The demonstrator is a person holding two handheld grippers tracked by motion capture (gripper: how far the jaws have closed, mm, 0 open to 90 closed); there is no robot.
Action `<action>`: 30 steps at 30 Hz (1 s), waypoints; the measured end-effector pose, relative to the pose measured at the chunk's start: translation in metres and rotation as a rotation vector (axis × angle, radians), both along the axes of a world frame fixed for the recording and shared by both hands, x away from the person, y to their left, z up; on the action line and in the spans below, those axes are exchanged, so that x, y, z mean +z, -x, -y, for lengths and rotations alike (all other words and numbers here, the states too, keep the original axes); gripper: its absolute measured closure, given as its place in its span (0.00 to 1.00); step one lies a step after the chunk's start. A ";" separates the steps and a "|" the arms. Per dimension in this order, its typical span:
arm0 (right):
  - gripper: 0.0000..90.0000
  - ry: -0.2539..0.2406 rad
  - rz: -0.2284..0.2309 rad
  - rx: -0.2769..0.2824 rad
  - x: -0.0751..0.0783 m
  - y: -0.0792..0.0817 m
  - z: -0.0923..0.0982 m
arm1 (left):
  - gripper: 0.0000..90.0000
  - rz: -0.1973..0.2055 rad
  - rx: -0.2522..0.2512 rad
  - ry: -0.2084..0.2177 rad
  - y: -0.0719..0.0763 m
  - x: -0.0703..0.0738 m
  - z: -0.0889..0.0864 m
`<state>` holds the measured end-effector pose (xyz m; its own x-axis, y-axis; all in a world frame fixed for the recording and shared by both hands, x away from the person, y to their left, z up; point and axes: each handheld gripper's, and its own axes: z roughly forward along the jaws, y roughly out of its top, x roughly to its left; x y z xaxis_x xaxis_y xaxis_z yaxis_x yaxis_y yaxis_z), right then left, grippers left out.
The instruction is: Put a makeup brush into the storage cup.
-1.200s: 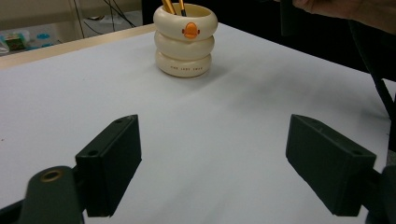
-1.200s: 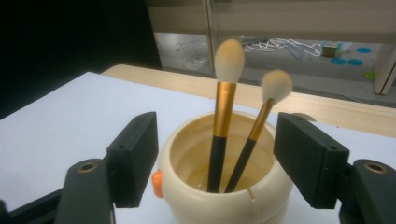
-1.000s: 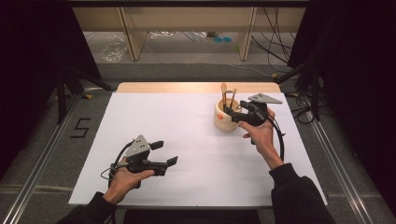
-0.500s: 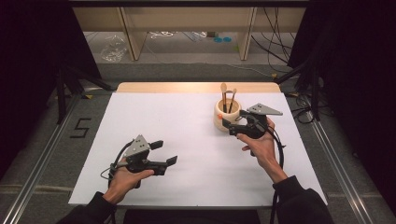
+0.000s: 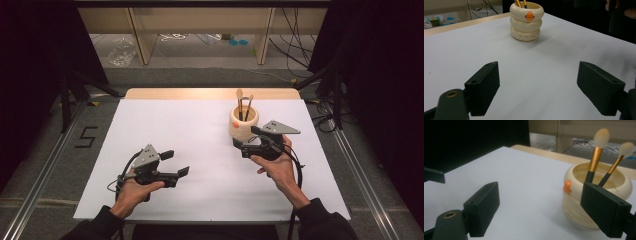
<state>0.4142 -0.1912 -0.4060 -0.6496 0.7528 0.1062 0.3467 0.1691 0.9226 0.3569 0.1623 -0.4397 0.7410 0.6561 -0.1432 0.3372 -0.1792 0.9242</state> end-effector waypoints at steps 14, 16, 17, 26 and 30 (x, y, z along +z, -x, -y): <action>0.18 -0.029 -0.003 0.030 -0.005 0.016 0.001 | 0.20 -0.001 0.009 -0.006 0.001 0.000 0.000; 0.18 -0.028 0.000 0.033 -0.006 0.020 0.001 | 0.20 -0.003 0.010 -0.003 0.001 0.000 -0.001; 0.18 -0.021 0.012 0.032 -0.007 0.022 0.001 | 0.20 -0.003 0.010 -0.001 0.001 0.000 -0.001; 0.18 -0.034 -0.009 0.053 -0.011 0.034 0.000 | 0.20 -0.005 0.012 0.003 0.000 0.000 -0.001; 0.18 -0.023 -0.009 0.059 -0.014 0.038 -0.001 | 0.20 -0.003 0.008 0.004 0.000 0.000 -0.001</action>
<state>0.3763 -0.1906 -0.4202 -0.6916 0.7106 0.1290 0.3449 0.1680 0.9235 0.3568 0.1628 -0.4395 0.7353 0.6614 -0.1476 0.3413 -0.1732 0.9239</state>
